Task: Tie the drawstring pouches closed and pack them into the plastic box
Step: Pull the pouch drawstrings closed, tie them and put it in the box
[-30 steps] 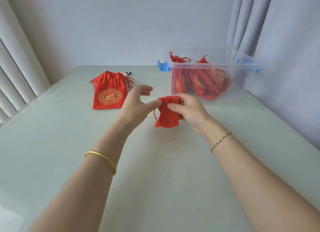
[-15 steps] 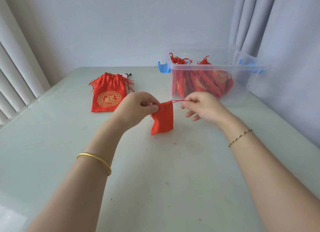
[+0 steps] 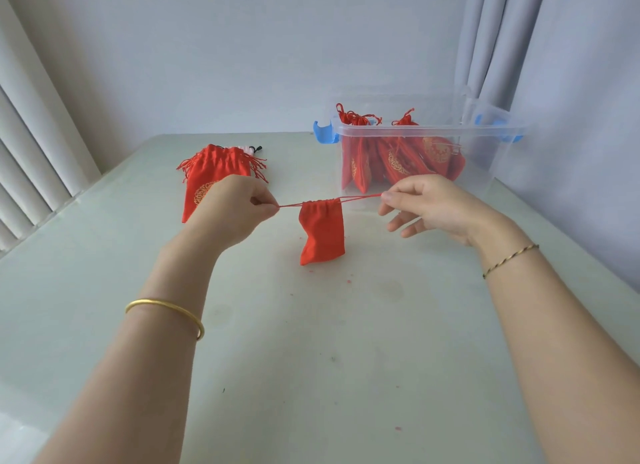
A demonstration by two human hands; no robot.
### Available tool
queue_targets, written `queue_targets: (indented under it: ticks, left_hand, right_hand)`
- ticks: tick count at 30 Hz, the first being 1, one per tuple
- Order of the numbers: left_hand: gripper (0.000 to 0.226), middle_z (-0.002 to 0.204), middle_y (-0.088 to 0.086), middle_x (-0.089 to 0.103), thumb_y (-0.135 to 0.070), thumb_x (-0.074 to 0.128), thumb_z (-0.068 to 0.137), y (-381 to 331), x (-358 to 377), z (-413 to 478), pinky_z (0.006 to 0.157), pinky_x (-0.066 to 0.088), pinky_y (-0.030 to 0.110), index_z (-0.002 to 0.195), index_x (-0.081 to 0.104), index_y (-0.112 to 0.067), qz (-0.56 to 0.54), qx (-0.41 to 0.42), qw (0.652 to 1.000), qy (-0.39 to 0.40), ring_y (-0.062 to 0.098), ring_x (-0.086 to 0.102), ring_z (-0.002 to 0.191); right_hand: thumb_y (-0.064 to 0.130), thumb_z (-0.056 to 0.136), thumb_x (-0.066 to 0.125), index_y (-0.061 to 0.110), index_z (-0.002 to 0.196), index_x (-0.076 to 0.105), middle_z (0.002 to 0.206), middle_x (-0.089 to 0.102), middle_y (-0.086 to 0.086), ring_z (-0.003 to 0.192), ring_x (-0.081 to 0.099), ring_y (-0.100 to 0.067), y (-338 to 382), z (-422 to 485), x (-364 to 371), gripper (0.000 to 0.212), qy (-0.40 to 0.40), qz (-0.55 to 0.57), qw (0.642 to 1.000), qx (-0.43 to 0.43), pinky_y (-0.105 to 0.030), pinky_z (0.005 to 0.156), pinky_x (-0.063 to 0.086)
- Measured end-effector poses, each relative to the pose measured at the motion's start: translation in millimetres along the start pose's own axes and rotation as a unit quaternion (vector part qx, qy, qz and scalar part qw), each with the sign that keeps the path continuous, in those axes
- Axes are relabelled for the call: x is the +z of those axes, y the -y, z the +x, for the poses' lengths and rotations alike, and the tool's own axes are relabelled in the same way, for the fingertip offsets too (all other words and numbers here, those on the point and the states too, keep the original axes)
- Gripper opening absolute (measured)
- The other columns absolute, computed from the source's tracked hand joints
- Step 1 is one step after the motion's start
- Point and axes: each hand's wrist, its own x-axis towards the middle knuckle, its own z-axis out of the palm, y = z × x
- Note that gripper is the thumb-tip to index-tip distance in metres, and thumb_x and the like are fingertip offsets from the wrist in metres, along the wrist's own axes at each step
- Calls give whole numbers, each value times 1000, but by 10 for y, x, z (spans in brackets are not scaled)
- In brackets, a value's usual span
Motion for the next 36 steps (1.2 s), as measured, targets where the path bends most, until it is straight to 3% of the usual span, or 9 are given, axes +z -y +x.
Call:
queue_targets:
  ticks: [8,15,17,21,24,27,29,32,36]
  left_hand:
    - [9,81,7,62,-13,61,86,184,-32,21,54,35,25,83,68,-10,7,-64,997,-36,22,52,71]
    - [26,67,6,54,-17,49,92,170,-23,28,51,28,27,72,64,-9,-81,-110,989,-61,19,38,54]
    - [30,60,2,45,-15,47,91,172,-38,35,50,26,25,63,56,-13,-203,-175,960,-77,16,33,49]
    - [31,60,-1,43,-15,44,92,110,-23,38,49,27,20,62,49,-17,-372,-261,886,-91,10,34,49]
    - [30,71,-1,55,-15,41,92,-27,-50,32,59,37,22,62,43,-18,-509,-238,822,-99,12,50,63]
    - [35,93,-1,68,-20,35,97,-165,-109,-7,84,43,28,63,42,-19,-636,-149,757,-18,15,65,98]
    - [35,85,-2,70,-22,31,99,-279,-110,-22,93,43,33,67,45,-19,-650,-105,752,25,15,67,99]
    - [27,68,-1,60,-21,38,99,-454,-78,-46,86,52,35,80,56,-13,-639,-78,763,58,14,65,68]
    - [11,73,0,54,-9,53,92,-539,-36,-105,68,53,23,95,64,-7,-535,-29,838,104,9,52,58]
  right_hand:
    - [26,95,51,13,70,58,73,62,-4,61,64,-15,-31,10,-15,29,-36,114,991,57,-23,54,52]
    - [24,93,53,13,70,57,63,61,-1,51,61,-11,-98,77,36,27,-103,234,958,128,-17,45,47]
    - [23,92,54,13,68,56,54,60,3,41,57,-6,-128,94,27,27,-137,297,932,157,-13,41,43]
    - [20,92,53,13,66,55,63,55,0,35,52,-4,-186,108,78,26,-190,324,908,187,-11,39,39]
    - [21,92,51,14,66,56,63,56,0,40,53,-6,-93,123,136,27,-220,299,915,160,-13,42,41]
    - [23,92,52,14,67,57,63,58,0,50,53,-11,119,97,144,28,-224,278,929,98,-18,47,44]
    - [22,92,52,15,66,58,64,59,0,53,54,-12,291,49,169,28,-213,259,941,35,-21,51,45]
    - [18,92,52,13,65,59,65,59,-1,57,53,-12,533,-43,256,28,-183,229,954,-57,-23,54,44]
    - [17,92,53,16,65,62,67,60,3,64,52,-10,689,-104,372,28,-139,183,965,-127,-28,65,42]
